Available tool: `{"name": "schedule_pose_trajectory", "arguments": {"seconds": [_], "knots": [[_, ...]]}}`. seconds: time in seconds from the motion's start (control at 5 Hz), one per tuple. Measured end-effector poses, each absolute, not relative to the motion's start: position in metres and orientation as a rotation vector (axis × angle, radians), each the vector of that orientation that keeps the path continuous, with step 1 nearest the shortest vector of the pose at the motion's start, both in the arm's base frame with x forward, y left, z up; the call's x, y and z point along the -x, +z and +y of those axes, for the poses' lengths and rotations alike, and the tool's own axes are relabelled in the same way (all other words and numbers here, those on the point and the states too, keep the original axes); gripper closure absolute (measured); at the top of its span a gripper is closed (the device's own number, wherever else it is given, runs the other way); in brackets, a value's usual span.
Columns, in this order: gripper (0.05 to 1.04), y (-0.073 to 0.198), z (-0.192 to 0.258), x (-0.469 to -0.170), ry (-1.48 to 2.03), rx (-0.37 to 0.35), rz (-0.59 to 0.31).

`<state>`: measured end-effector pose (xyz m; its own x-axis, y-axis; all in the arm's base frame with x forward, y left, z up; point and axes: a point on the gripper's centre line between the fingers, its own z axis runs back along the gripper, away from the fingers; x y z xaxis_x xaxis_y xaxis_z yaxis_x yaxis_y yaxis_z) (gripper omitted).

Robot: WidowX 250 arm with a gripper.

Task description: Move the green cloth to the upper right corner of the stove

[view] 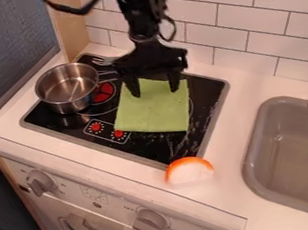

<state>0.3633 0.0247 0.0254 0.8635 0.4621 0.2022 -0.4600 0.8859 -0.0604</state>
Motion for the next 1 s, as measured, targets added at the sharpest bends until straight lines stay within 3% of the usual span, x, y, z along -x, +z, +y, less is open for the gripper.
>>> {"name": "schedule_pose_trajectory", "arguments": {"seconds": [0.4,1.0], "knots": [[0.083,0.011,0.023,-0.354,0.434,-0.101,-0.173],[0.082,0.009,0.005,-0.367,0.417,-0.032,-0.16]]}}
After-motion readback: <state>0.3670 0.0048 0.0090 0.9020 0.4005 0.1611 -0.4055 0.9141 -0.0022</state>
